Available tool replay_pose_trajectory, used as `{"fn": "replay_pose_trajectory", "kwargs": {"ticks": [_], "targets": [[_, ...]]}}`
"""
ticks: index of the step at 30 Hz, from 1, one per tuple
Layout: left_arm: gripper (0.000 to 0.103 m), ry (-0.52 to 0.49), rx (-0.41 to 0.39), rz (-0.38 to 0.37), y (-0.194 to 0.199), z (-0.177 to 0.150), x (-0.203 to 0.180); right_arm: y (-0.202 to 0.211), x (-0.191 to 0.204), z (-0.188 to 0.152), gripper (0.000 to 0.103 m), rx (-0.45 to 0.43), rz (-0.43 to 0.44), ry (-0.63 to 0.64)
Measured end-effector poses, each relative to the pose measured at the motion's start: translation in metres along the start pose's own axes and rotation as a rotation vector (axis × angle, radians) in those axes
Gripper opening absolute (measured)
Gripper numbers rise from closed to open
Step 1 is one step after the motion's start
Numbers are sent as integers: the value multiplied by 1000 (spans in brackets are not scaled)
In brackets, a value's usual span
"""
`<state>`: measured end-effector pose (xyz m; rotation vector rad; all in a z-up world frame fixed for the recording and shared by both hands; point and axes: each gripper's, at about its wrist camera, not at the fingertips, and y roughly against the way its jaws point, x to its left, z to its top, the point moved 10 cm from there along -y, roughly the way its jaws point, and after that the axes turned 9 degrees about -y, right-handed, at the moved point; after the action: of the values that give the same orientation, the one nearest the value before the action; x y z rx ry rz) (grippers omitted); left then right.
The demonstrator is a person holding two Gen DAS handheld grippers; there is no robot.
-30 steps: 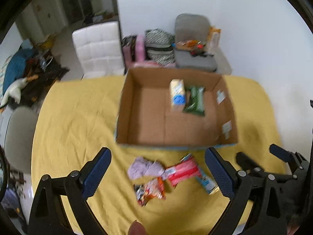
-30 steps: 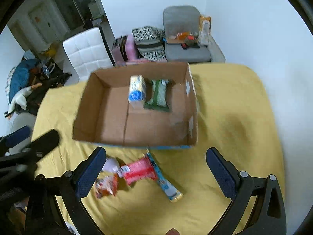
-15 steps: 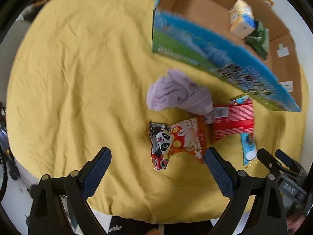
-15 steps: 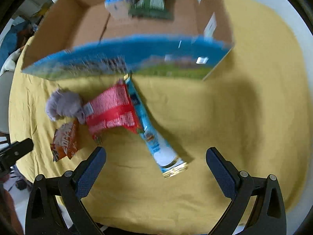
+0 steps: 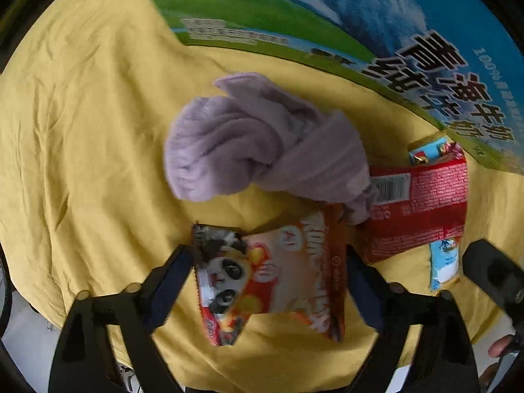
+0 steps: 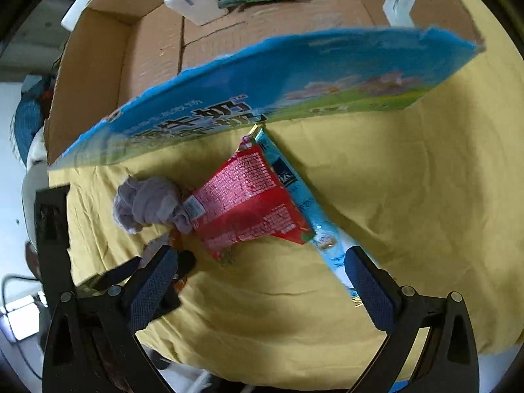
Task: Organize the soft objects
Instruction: 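Grasp the panda snack bag with the left tool while the right tool grasps the red snack bag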
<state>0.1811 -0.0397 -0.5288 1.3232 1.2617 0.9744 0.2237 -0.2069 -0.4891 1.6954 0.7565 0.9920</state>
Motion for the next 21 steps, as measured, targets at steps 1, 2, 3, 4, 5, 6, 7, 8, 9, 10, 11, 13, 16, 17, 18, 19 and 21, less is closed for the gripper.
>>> {"fn": "replay_pose_trajectory", "kwargs": {"ticks": [1,2,3,4,5,6,7,8,9,10,11,13,16,17,18,19,21], "targets": [[81,7,-12,-2,2,-2,4,-3,2,-1,103,13,26,-29],[80,14,-21,0,3,-4,6,-6,2,-1,103,19,35,-60],[79,24,-27,10,5,-7,10,-10,1,-1,103,24,57,-104],[79,33,-30,17,5,-9,14,-13,1,-2,102,34,87,-143],[79,46,-32,25,5,-12,19,-17,2,-2,101,38,118,-187],[79,58,-32,30,6,-15,23,-17,2,-1,101,34,143,-225],[79,70,-34,33,6,-17,27,-19,2,1,101,21,166,-274],[79,81,-34,32,6,-20,29,-20,3,3,101,13,182,-296],[79,85,-32,32,6,-22,31,-21,4,4,101,9,201,-315],[79,87,-32,34,6,-24,35,-24,6,6,101,4,203,-331],[79,87,-32,44,5,-26,37,-25,7,8,101,-7,207,-342],[79,84,-26,55,2,-23,35,-31,11,13,93,-20,194,-354],[79,80,-25,64,3,-24,42,-37,8,18,76,-45,155,-381],[79,82,-22,64,4,-24,38,-38,9,20,67,-55,146,-377],[79,81,-20,62,4,-25,38,-38,7,19,63,-58,135,-370],[79,78,-22,63,4,-23,42,-38,5,19,61,-55,125,-351],[79,72,-18,59,6,-16,47,-38,-2,14,58,-33,102,-310]]}}
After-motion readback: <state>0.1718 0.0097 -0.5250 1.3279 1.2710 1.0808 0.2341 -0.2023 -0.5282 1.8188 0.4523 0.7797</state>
